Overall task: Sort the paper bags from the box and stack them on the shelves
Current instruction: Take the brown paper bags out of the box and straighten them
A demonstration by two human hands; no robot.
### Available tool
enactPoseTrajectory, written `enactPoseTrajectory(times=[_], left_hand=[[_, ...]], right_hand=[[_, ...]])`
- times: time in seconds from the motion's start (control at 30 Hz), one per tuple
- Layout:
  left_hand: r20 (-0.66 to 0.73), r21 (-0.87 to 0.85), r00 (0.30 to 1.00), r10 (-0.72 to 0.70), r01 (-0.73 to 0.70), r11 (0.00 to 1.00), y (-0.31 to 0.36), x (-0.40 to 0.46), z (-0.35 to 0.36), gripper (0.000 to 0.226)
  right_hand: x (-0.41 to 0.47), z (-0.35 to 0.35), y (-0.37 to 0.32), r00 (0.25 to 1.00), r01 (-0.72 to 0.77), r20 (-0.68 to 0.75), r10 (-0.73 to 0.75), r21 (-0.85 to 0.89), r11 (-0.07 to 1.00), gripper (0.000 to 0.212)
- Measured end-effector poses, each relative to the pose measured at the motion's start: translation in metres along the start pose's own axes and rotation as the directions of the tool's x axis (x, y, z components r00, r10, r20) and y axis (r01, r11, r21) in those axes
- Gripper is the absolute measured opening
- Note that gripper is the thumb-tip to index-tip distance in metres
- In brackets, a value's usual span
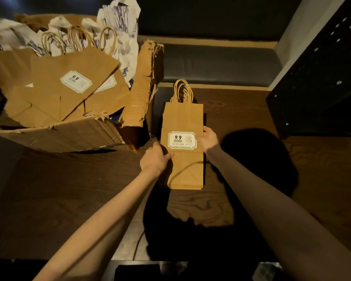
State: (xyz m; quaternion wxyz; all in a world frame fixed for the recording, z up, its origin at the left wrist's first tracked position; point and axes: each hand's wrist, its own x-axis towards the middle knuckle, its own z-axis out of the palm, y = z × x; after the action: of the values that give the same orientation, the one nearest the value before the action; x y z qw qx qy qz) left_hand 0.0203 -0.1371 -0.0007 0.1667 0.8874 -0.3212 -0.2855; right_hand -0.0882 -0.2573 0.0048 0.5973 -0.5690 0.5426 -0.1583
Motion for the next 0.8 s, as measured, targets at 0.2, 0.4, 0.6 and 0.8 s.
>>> enactPoseTrajectory(times=[0.2, 0.4, 0.6, 0.8], left_hand=[[-0.001, -0.129, 0.998, -0.062, 0.061, 0.99, 0.002, 0.003, 0.007, 0.064], [0.097, -0.417, 0.995, -0.015, 0.054, 0.907, -0.004, 0.001, 0.016, 0.067], [0.166, -0.391, 0.986, -0.018, 0.083, 0.916, -0.006, 0.006, 0.009, 0.061], [0.189, -0.434, 0.982, 0.013, 0.071, 0.898, -0.004, 0.011, -0.005, 0.062]], right_hand=[[-0.006, -0.006, 0.011, 0.993, -0.066, 0.088, 0.083, -0.18, 0.981, 0.06], [-0.019, 0.01, 0.024, 0.981, -0.172, 0.091, 0.17, 0.024, 0.985, 0.075], [-0.017, 0.019, 0.026, 0.995, -0.095, 0.039, 0.096, -0.027, 0.995, 0.073], [-0.023, 0.0, 0.011, 0.995, -0.095, 0.015, 0.096, -0.04, 0.995, 0.058]])
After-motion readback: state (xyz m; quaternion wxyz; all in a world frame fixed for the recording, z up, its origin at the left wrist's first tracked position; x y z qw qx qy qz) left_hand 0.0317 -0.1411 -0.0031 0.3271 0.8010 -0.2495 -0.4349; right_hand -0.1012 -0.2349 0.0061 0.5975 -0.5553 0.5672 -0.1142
